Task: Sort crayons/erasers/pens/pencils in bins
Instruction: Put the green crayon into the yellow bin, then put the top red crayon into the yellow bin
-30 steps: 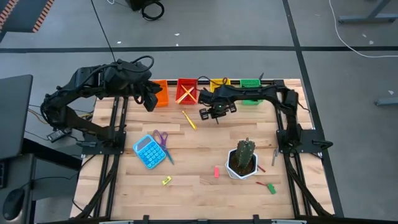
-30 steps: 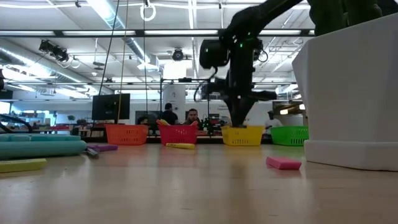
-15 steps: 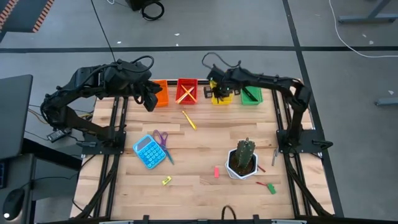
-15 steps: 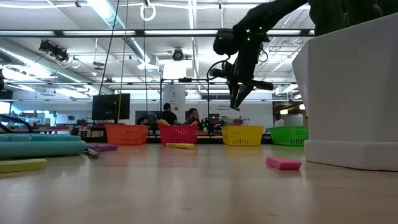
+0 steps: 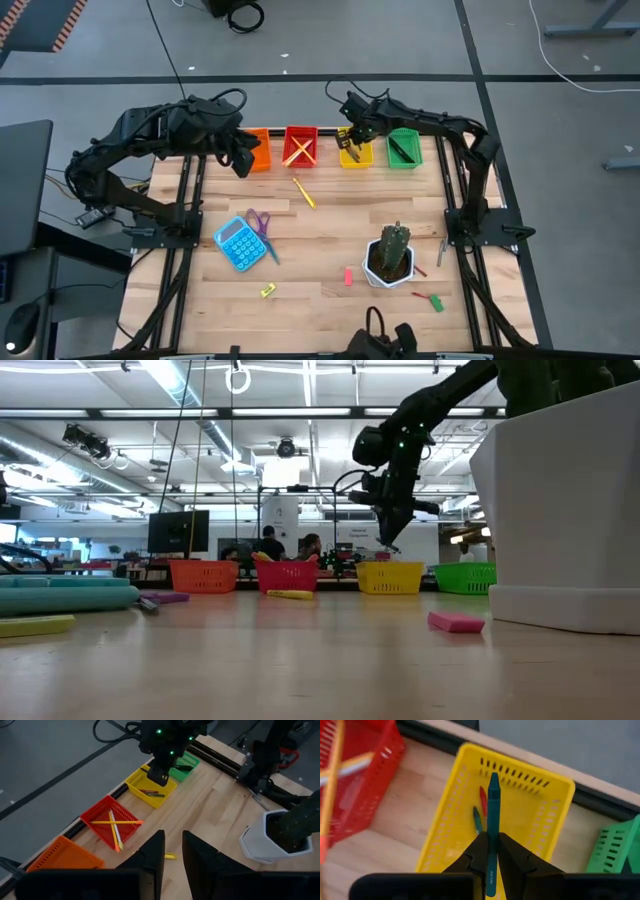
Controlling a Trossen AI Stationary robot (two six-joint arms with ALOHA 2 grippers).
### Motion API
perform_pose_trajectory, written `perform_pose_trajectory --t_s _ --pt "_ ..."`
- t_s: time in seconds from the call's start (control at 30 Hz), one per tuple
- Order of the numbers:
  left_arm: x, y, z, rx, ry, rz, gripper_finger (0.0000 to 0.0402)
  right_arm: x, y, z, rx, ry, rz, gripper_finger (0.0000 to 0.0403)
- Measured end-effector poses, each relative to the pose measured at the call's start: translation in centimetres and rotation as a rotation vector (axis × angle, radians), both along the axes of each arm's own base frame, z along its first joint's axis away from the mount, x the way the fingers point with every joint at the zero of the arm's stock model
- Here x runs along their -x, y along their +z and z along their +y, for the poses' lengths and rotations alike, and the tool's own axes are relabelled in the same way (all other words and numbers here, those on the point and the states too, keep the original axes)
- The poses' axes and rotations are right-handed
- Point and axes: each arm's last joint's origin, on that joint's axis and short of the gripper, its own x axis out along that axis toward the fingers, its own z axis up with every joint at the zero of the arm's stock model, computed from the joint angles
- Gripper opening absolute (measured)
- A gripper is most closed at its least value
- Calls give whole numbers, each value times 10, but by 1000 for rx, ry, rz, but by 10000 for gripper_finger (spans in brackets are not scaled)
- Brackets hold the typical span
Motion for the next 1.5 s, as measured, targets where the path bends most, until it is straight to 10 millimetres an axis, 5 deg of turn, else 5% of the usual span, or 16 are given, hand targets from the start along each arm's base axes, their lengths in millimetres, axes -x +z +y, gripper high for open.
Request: perform_pose_trajectory --t_s 0.63,1.23,1.5 --pt "0 0 1 92 122 -68 72 -17 -64 -10 -90 94 118 42" --pt "1 0 1 84 133 -68 75 -18 -60 -13 -68 113 92 68" --pt "1 0 1 75 125 -62 71 -6 -16 5 -49 111 64 68"
